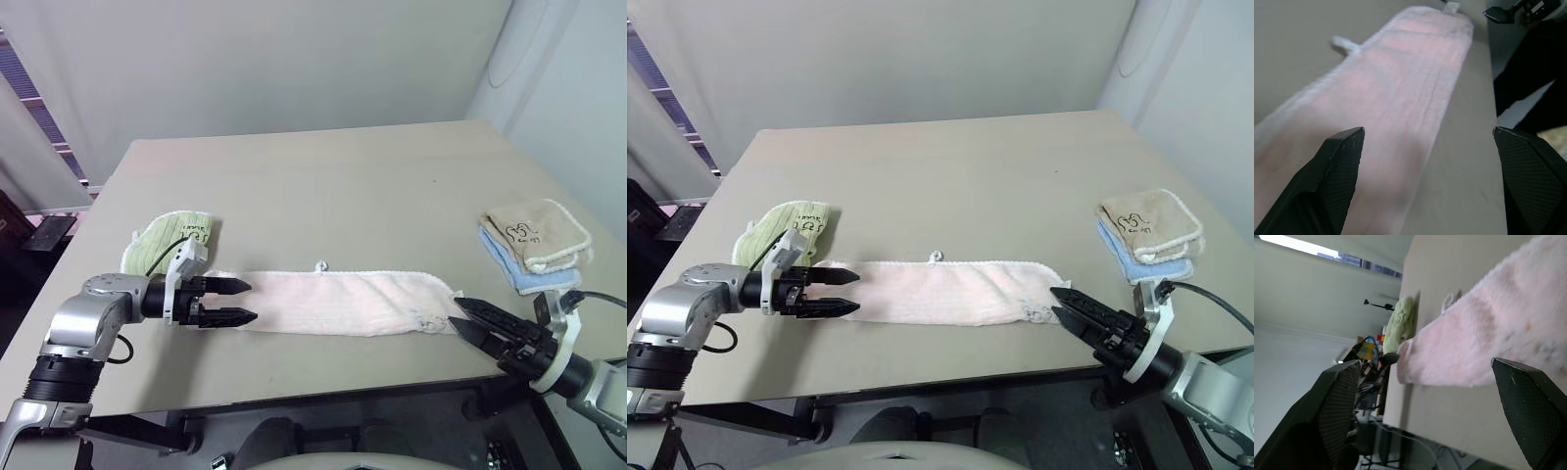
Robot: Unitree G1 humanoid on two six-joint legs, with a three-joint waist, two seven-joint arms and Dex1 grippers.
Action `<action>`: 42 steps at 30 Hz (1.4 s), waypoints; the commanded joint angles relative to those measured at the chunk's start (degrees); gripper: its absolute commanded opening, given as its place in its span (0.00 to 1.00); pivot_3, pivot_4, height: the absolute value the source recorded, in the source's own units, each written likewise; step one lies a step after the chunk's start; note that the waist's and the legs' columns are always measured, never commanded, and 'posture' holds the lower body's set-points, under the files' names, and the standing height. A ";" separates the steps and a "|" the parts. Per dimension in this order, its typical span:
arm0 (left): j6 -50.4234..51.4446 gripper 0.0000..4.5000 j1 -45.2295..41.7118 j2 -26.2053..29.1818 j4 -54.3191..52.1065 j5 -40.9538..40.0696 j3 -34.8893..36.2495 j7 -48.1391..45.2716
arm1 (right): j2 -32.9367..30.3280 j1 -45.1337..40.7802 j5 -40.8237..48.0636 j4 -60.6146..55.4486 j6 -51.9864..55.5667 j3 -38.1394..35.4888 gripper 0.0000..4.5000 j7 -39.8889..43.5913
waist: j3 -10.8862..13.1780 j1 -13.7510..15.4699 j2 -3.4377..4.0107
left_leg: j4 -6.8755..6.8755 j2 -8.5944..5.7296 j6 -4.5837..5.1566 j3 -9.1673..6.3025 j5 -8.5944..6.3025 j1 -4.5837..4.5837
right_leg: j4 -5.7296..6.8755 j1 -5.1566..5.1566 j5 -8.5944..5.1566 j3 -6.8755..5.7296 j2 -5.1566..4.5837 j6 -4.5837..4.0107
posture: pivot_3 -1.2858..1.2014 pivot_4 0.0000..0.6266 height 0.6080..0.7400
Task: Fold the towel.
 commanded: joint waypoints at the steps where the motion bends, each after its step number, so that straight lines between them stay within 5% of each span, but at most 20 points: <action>1: -0.79 0.98 -0.16 -0.65 -1.39 -0.24 -1.27 0.38 | 1.62 1.15 1.50 -2.28 -2.10 3.26 0.99 -2.36 | 0.00 0.13 0.01 | -0.01 0.00 0.00 0.00 0.00 0.00 | -0.01 -0.02 0.00 0.00 0.00 0.00 | 0.52 0.00 1.00; 26: 5.21 0.98 2.03 -2.61 -10.73 -3.81 -2.16 7.80 | 2.32 -9.51 1.50 8.48 -9.53 3.19 0.99 -21.12 | 0.03 0.40 0.10 | -0.02 0.01 0.10 0.03 -0.04 -0.07 | -0.15 -0.04 0.00 -0.01 0.01 0.02 | 0.52 0.00 1.00; 29: 5.06 0.98 2.24 -2.37 -10.82 -3.61 -2.09 8.40 | 0.95 -8.17 1.14 7.25 -8.79 4.57 0.86 -20.53 | 0.03 0.40 0.10 | -0.02 0.01 0.10 0.02 -0.03 -0.07 | -0.15 -0.04 0.00 -0.01 0.01 0.02 | 0.52 0.00 1.00; 40: 1.95 0.98 0.43 -2.05 -5.83 -1.60 -2.54 8.00 | 0.85 -6.36 0.74 8.05 -12.61 2.12 0.06 -18.75 | 0.06 0.35 0.14 | -0.02 0.01 0.09 0.03 -0.04 -0.07 | -0.16 -0.03 -0.01 -0.01 0.01 0.02 | 0.52 0.00 1.00; 42: 1.43 0.98 0.08 -2.09 -5.08 -1.30 -2.71 7.73 | 0.91 -6.17 0.72 8.00 -13.04 2.12 0.01 -18.82 | 0.06 0.36 0.14 | -0.03 0.01 0.09 0.03 -0.04 -0.08 | -0.19 -0.02 -0.01 -0.01 0.01 0.02 | 0.52 0.00 1.00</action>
